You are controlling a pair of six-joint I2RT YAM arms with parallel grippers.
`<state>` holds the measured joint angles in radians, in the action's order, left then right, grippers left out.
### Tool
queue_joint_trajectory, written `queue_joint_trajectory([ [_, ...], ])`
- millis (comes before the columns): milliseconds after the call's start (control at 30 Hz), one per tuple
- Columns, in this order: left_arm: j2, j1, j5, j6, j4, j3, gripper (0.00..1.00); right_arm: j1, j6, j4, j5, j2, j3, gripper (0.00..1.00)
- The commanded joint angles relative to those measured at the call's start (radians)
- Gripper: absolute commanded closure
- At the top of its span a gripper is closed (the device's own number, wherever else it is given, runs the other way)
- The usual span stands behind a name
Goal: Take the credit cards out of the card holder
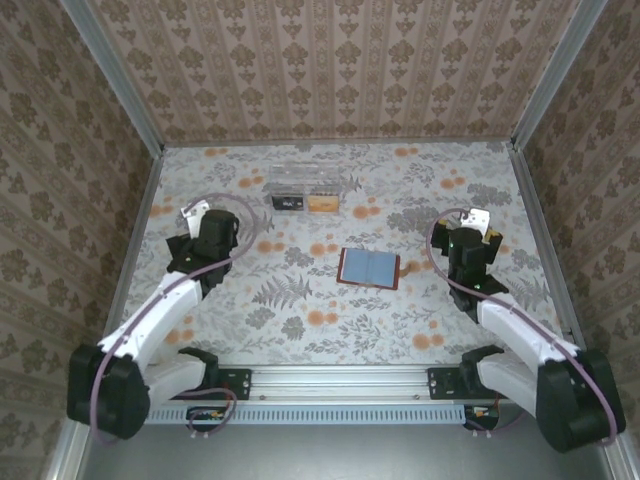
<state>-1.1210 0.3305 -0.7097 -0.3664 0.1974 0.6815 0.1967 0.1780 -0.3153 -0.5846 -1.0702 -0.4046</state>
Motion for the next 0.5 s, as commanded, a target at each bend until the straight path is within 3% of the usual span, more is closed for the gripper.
queue_joint_trajectory([
  [0, -0.091, -0.113, 0.089, 0.169, -0.184, -0.037, 0.00, -0.030, -0.011, -0.141, -0.035, -0.130, -0.026, 0.00],
  [200, -0.257, -0.227, 0.185, 0.209, -0.443, -0.109, 0.00, -0.048, -0.055, -0.169, 0.029, -0.366, -0.144, 0.00],
  [300, -0.279, -0.247, 0.226, 0.263, -0.619, -0.151, 0.00, -0.060, -0.114, -0.235, 0.085, -0.388, -0.140, 0.00],
  [400, -0.301, -0.258, 0.303, 0.328, -0.808, -0.205, 0.00, -0.098, -0.123, -0.462, 0.163, -0.432, -0.053, 0.00],
  [467, -0.341, -0.280, 0.374, 0.340, -0.990, -0.271, 0.00, -0.104, -0.122, -0.435, 0.210, -0.414, -0.050, 0.00],
])
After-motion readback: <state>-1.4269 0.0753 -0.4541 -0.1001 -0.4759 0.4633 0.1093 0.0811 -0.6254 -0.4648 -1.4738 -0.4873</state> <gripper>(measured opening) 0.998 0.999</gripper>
